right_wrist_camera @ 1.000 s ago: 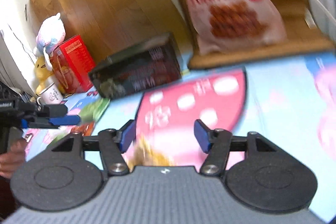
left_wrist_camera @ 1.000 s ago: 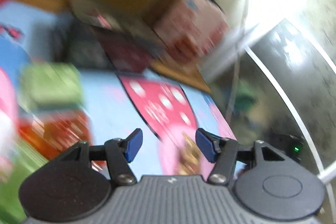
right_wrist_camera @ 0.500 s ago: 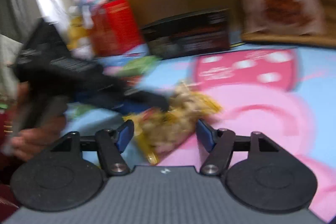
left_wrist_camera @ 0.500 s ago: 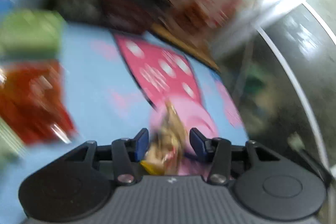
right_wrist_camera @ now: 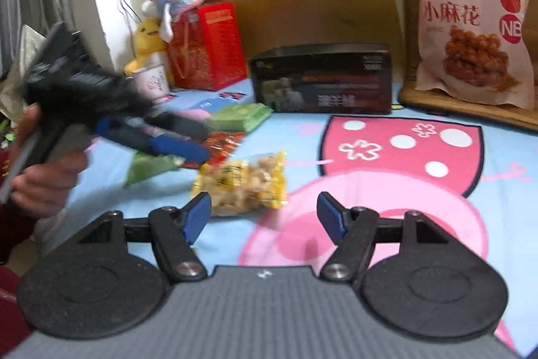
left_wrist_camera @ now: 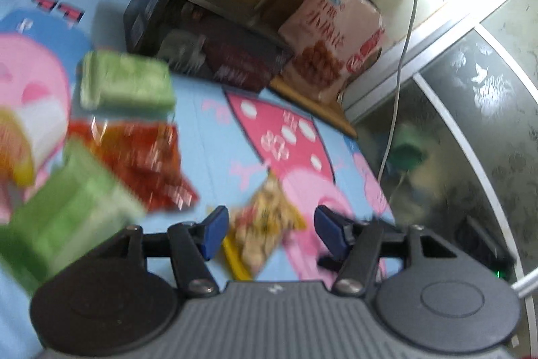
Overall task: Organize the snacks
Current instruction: 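Grasp the yellow peanut packet with the right gripper, then drop the peanut packet into the black box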
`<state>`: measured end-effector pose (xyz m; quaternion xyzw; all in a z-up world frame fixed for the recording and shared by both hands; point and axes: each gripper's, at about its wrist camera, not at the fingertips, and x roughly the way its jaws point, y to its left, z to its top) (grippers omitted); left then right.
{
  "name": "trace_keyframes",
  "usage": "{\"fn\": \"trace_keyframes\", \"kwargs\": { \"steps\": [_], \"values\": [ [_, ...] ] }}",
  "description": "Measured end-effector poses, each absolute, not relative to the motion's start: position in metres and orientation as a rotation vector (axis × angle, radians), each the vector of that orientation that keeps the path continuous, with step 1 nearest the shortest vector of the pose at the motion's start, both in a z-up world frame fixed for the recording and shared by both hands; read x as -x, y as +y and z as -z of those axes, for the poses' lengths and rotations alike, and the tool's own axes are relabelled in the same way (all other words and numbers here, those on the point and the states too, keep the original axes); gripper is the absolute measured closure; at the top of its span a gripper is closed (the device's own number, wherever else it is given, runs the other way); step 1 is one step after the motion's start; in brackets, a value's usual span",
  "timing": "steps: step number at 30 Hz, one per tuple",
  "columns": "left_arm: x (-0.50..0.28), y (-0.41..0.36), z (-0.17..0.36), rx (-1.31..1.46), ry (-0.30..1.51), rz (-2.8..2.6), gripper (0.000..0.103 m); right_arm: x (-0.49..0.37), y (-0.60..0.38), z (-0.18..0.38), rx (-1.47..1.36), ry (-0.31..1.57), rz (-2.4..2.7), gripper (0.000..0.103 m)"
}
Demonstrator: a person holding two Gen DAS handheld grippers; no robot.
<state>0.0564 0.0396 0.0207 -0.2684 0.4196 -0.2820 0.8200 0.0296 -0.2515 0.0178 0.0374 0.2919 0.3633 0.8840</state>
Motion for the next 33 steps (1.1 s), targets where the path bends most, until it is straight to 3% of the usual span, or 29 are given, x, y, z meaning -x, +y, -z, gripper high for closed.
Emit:
{"fn": "trace_keyframes", "kwargs": {
  "steps": [6,7,9,15,27,29,31,33],
  "values": [
    [-0.052,0.042,-0.005,0.6,0.935,0.568,0.047,-0.048,-0.238,-0.011,-0.034,0.623,-0.81,0.034],
    [-0.053,0.042,-0.003,0.613,0.931,0.572,0.049,-0.05,-0.234,-0.01,-0.028,0.632,-0.818,0.037],
    [-0.057,0.04,0.0,0.629,0.944,0.585,0.062,-0.055,-0.227,-0.005,-0.033,0.675,-0.854,0.063],
    [-0.082,0.025,-0.015,0.566,0.948,0.595,0.064,-0.055,-0.234,-0.01,-0.089,0.649,-0.855,0.075],
    [-0.199,-0.005,-0.086,0.487,0.717,0.503,0.06,-0.16,-0.238,-0.067,-0.154,0.401,-0.642,0.076],
    [-0.222,-0.008,-0.084,0.466,0.715,0.405,0.042,-0.185,-0.231,-0.065,-0.146,0.382,-0.605,0.072],
    [-0.232,-0.006,-0.078,0.475,0.739,0.339,0.043,-0.204,-0.224,-0.058,-0.117,0.399,-0.529,0.059],
    [-0.223,-0.001,-0.078,0.489,0.722,0.371,0.043,-0.206,-0.229,-0.053,-0.134,0.404,-0.486,0.058]
  ]
}}
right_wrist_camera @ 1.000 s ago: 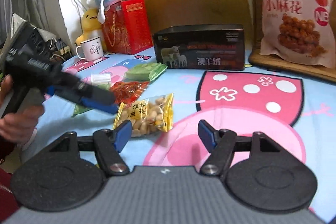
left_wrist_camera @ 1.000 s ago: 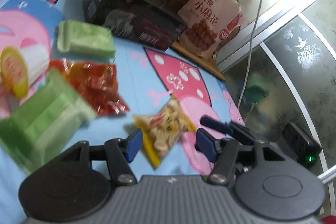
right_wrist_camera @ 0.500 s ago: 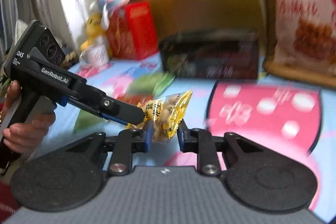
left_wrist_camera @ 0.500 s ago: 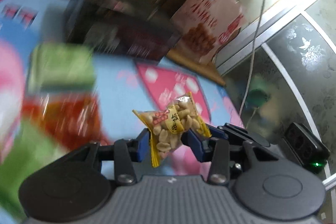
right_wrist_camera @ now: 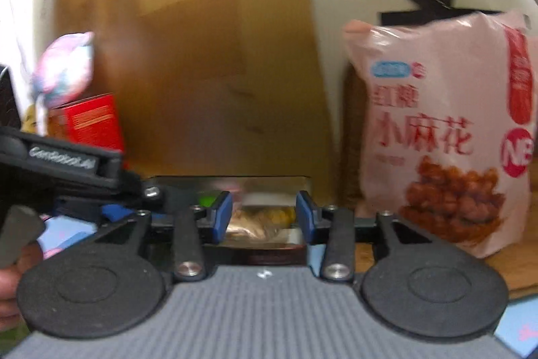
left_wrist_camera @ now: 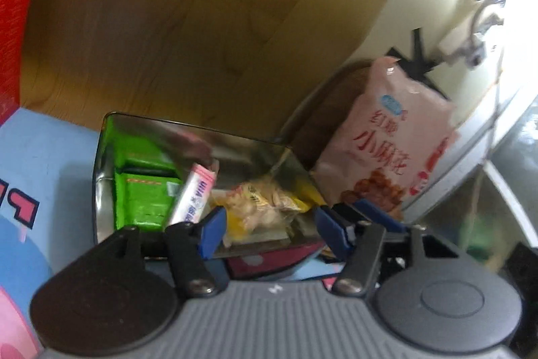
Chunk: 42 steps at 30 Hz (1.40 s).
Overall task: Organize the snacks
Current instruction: 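Drop the peanut packet into the black box, then grasp the green translucent bag with the right gripper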
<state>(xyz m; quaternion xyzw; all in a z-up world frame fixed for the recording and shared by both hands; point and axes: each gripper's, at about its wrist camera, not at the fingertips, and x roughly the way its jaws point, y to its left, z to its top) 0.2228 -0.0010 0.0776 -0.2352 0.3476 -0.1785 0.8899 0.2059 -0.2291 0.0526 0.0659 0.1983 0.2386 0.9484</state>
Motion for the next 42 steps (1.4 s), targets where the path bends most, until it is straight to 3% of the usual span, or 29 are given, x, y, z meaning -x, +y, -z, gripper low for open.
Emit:
{"fn": "trace_keyframes", "kwargs": {
  "steps": [3,6,10,13,19,21,24,28,33,36,39,42],
  "values": [
    [-0.193,0.011,-0.082,0.469,0.667,0.408,0.042,-0.187,-0.25,-0.045,-0.224,0.406,-0.509,0.052],
    [-0.16,0.027,-0.08,0.505,0.673,0.452,0.042,-0.164,-0.265,-0.039,-0.24,0.438,-0.54,0.052],
    [-0.113,0.031,-0.063,0.497,0.748,0.553,0.042,-0.121,-0.278,-0.034,-0.255,0.517,-0.688,0.05],
    [-0.073,0.026,-0.04,0.471,0.848,0.622,0.042,-0.078,-0.283,-0.028,-0.219,0.549,-0.824,0.039],
    [-0.019,0.025,-0.003,0.579,0.991,0.747,0.042,0.018,-0.284,-0.008,-0.056,0.623,-0.956,0.036],
    [-0.008,0.023,0.002,0.607,0.985,0.772,0.041,0.041,-0.278,0.0,0.011,0.65,-0.959,0.028],
    [0.002,0.017,0.002,0.605,0.951,0.773,0.036,0.074,-0.261,0.008,0.163,0.541,-0.924,0.017],
    [0.006,-0.001,0.002,0.57,0.966,0.821,0.034,0.077,-0.245,0.012,0.179,0.507,-0.859,0.011],
    [-0.001,-0.007,0.006,0.582,0.98,0.815,0.045,0.061,-0.233,0.007,0.145,0.541,-0.781,0.017],
    [-0.013,-0.006,0.009,0.596,0.986,0.782,0.059,0.059,-0.233,0.007,0.103,0.553,-0.75,0.03],
    [-0.029,-0.004,0.013,0.611,0.996,0.723,0.083,0.044,-0.228,0.006,0.031,0.57,-0.73,0.036],
    [-0.05,0.004,0.02,0.698,1.027,0.698,0.085,0.032,-0.224,0.003,-0.001,0.594,-0.693,0.037]
  ]
}}
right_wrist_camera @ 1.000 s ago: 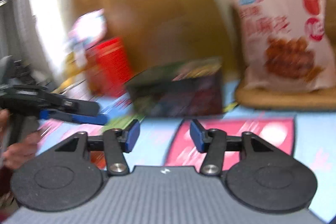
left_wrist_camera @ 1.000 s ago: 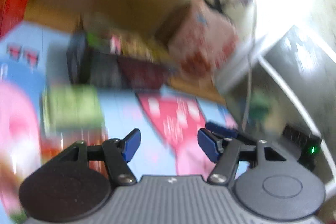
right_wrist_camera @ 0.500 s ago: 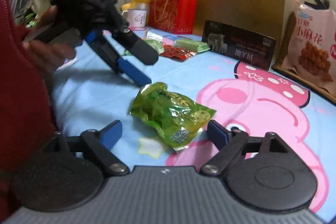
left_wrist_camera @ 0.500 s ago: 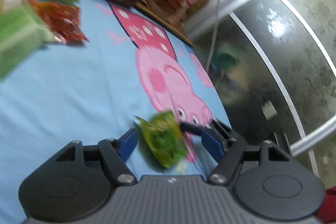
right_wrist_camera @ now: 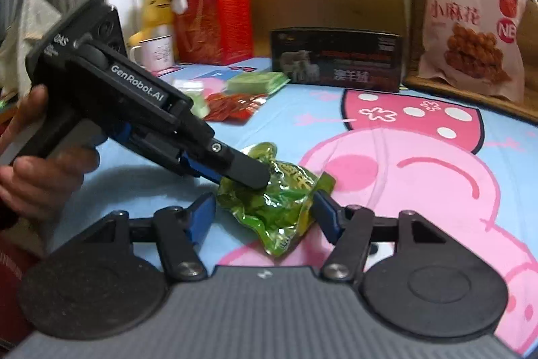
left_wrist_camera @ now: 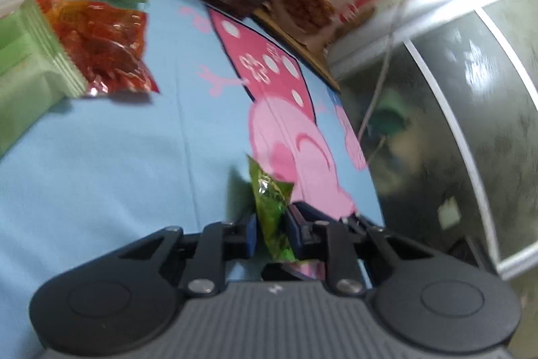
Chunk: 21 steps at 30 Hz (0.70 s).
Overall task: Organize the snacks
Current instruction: 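Grasp the green translucent bag with the right gripper, then carry the green bag into the black box and open the left gripper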
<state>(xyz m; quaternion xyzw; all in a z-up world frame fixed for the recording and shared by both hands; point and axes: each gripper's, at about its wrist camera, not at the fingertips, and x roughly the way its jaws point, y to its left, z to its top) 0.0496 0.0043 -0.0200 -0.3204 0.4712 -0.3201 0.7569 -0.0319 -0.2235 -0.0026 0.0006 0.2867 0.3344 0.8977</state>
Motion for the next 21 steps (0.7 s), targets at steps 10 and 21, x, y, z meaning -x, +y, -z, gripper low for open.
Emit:
{"fn": "trace_keyframes", "kwargs": {
  "steps": [10,21],
  "values": [
    [-0.058,0.02,-0.007,0.732,0.937,0.745,0.086,0.008,-0.224,0.001,-0.012,0.629,-0.708,0.026],
    [-0.073,0.027,-0.02,0.647,0.903,0.683,0.084,-0.007,-0.223,-0.007,-0.04,0.536,-0.71,0.055]
  ]
}}
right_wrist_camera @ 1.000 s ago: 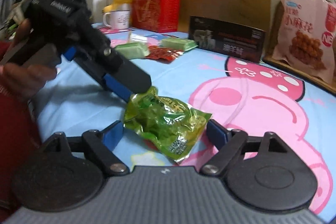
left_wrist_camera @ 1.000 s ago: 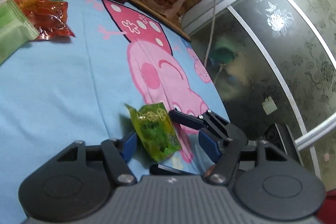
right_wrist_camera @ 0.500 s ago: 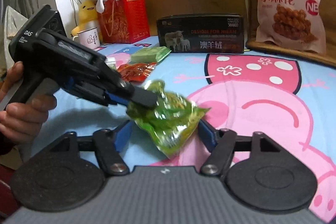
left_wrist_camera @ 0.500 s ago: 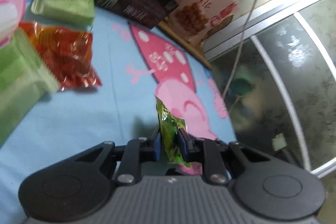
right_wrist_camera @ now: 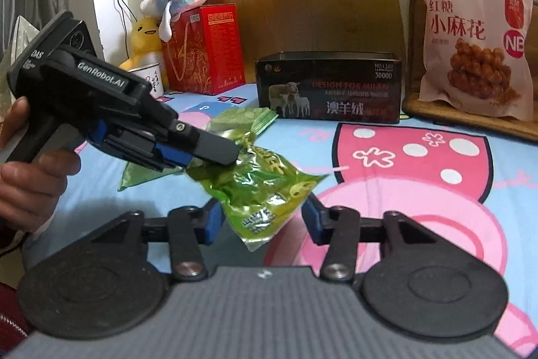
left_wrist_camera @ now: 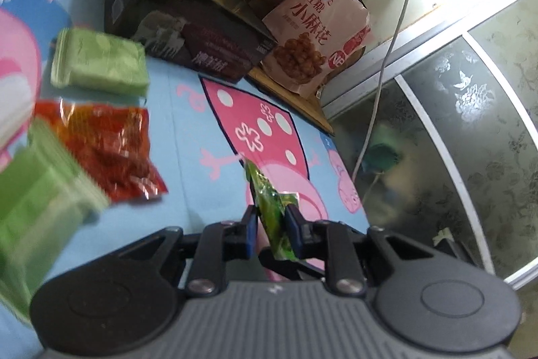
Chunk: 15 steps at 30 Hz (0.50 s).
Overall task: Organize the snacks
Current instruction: 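Carry the green bag into the black box and open the left gripper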
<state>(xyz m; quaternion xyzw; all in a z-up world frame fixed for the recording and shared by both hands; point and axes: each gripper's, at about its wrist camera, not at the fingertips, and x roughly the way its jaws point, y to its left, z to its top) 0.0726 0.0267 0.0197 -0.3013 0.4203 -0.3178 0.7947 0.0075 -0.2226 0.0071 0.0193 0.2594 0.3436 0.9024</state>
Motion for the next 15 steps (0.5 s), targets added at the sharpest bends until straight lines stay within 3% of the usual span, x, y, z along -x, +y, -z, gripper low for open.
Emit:
{"fn": "trace_keyframes", "kwargs": {
  "steps": [12,15],
  "values": [
    [-0.159,0.038,-0.087,0.516,0.725,0.576,0.083,-0.098,-0.192,-0.048,0.034,0.382,-0.682,0.059],
    [-0.193,0.036,-0.095,0.445,0.695,0.476,0.07,-0.137,-0.176,-0.054,0.017,0.356,-0.655,0.055]
  ]
}}
